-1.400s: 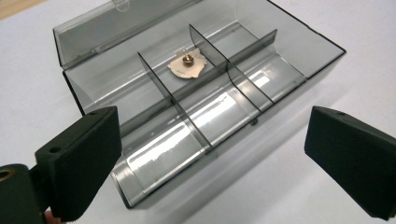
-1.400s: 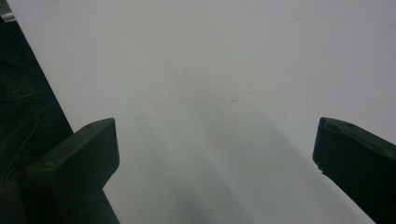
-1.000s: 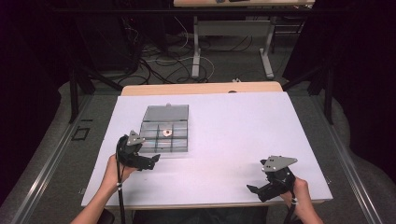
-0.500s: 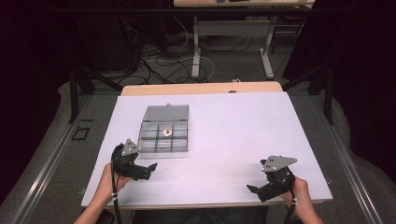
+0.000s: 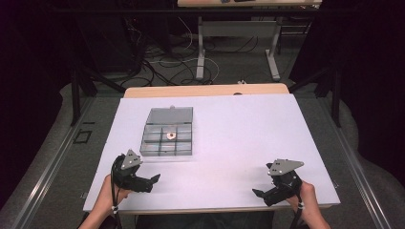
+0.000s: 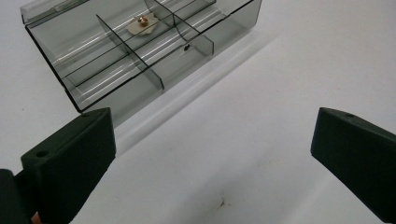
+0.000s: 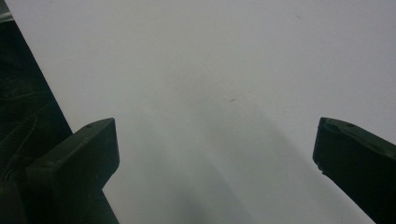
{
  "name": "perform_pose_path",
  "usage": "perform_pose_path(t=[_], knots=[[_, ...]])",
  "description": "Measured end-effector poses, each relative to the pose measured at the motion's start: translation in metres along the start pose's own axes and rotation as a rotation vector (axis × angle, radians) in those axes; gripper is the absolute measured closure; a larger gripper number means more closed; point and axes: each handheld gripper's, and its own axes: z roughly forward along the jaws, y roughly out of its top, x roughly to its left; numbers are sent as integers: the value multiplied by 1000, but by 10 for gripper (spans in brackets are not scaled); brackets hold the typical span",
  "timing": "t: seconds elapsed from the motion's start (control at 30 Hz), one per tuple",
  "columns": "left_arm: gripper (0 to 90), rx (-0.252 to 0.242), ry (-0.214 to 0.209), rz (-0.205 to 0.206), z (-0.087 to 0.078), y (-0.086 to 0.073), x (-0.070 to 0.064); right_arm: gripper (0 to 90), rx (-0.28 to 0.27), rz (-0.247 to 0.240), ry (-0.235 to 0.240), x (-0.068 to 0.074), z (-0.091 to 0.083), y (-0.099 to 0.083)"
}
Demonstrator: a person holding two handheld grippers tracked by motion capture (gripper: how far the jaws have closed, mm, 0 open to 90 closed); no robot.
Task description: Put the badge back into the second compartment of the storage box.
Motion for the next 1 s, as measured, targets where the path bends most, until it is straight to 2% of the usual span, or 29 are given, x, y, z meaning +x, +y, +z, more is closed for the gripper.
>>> perform_pose_path(t=[0.6, 1.0], knots=[[4, -40, -27, 26, -9, -14, -12, 0, 1, 1, -3, 0, 0, 0], [4, -42, -43, 36, -11, -20, -16, 0, 11, 1, -1, 0, 0, 0]])
